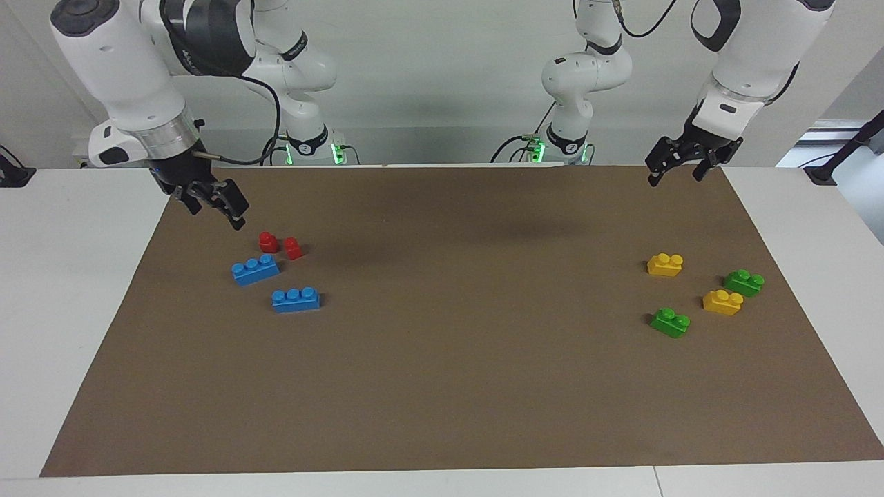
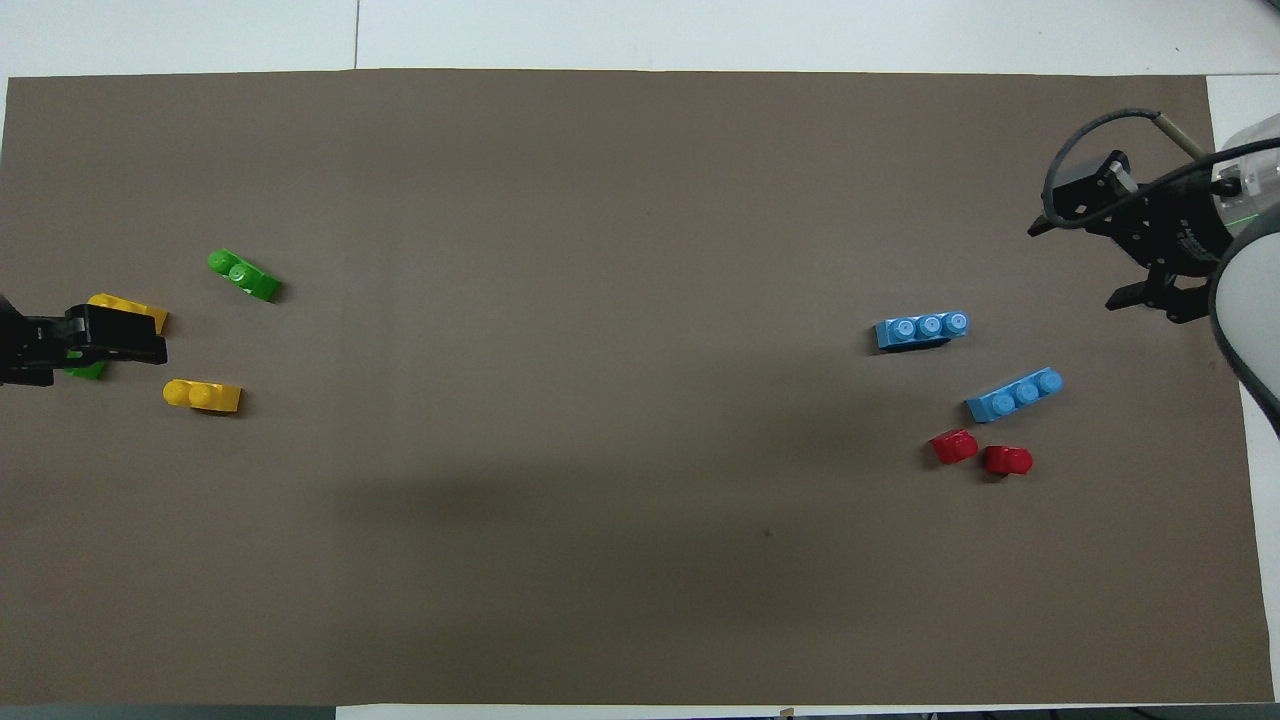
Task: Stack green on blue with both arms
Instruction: 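Open the left gripper and the right gripper and move toward the bricks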
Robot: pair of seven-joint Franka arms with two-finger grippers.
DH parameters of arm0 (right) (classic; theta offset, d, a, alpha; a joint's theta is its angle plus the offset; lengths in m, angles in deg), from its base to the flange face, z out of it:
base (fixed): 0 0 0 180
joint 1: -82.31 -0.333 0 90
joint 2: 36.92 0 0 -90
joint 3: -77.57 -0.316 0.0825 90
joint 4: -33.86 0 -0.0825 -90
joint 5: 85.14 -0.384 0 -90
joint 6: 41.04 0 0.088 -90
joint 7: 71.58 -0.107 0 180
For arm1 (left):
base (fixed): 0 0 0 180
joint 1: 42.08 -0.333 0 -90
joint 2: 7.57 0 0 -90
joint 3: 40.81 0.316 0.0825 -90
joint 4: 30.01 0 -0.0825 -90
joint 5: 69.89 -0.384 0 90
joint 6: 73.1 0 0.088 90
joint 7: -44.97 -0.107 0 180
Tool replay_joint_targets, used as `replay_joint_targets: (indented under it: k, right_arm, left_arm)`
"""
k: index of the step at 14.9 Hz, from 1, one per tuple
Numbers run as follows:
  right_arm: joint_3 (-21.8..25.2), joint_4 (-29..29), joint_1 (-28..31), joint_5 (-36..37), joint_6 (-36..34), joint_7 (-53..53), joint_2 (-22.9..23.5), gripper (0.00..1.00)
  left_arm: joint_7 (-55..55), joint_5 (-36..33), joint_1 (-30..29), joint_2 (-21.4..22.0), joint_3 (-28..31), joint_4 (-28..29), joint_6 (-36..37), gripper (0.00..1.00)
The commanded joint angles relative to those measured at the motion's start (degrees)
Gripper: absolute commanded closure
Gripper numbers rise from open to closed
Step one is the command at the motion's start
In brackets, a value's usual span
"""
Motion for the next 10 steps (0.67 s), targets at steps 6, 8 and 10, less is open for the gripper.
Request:
replay_joint_targets:
  k: [6,8,10]
  right_arm:
    - [0.0,1.3,4.4,-11.8,5.5,-11.1,7.3,0.01]
    - [0.0,3.6,5.1,-12.7,6.2,-11.6,7.3,0.01]
    - [0.0,4.5,5.7,-12.7,6.2,-11.4,8.7,0.01]
  left_arm:
    - [14.5,1.0,-2.3,-5.8,0.1,3.1,-11.9,0.0]
    - [20.4,1.0,-2.4,-9.8,0.1,2.9,-16.5,0.0]
    - [23.6,1.0,-2.5,-12.9,0.2,2.7,-20.2,0.0]
